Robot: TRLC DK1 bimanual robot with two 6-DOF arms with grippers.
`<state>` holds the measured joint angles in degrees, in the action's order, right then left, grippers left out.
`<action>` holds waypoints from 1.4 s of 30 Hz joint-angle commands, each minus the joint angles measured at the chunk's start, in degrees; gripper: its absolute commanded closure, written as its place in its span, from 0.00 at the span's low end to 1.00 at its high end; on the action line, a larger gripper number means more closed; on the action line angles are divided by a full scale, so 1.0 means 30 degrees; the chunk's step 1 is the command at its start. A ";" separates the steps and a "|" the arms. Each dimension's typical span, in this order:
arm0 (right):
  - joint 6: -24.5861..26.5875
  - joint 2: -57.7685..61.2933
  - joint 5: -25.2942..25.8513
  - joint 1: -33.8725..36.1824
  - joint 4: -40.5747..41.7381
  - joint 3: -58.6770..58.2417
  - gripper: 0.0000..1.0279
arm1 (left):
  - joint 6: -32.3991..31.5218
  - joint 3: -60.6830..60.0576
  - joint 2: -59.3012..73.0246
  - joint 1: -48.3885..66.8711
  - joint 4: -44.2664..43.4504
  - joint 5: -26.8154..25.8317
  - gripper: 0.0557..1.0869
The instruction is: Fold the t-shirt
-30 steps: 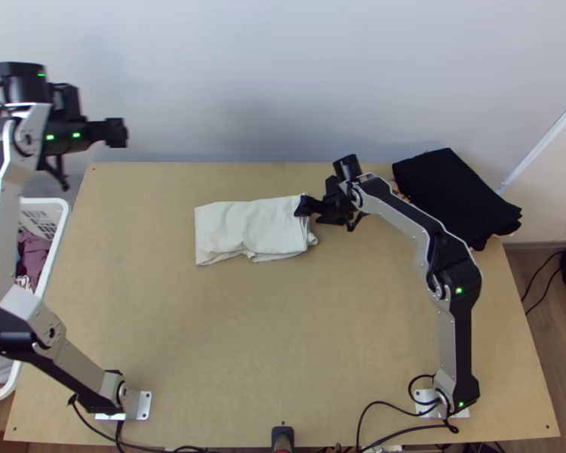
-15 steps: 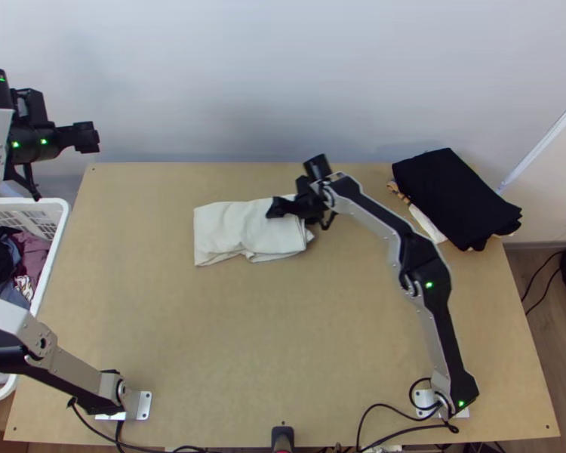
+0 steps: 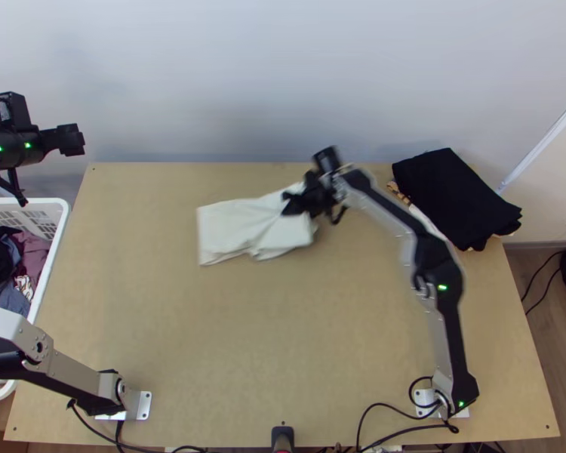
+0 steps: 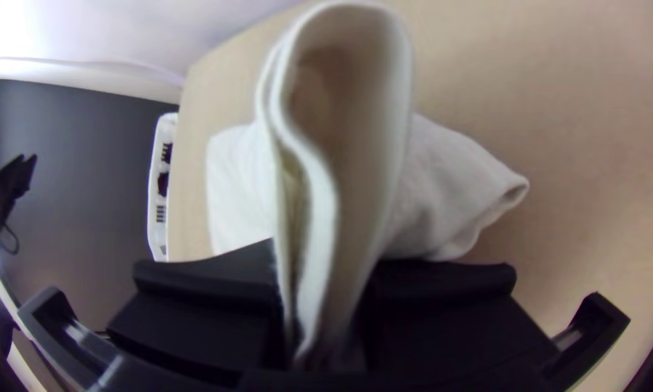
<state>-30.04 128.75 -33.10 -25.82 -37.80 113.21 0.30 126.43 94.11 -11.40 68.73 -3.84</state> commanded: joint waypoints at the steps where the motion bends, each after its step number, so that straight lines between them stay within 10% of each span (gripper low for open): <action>1: -0.0416 -0.3570 -0.0245 0.1665 0.0267 -0.0265 0.97 | 0.0341 -0.0249 -0.0577 -0.0273 0.0206 -0.0157 0.04; 14: -0.3755 -0.7848 0.0370 0.8198 0.2581 0.0877 0.97 | -0.0245 -0.0601 -0.0695 -0.0419 0.0118 -0.0157 0.04; 42: -0.3316 -0.2545 -0.1036 1.3676 0.3460 0.4832 0.97 | -0.0157 -0.0835 -0.0782 -0.0449 -0.0087 -0.0157 0.04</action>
<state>-40.27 120.46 -34.74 14.26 -27.53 126.06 0.05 124.81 92.92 -12.60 68.51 -3.84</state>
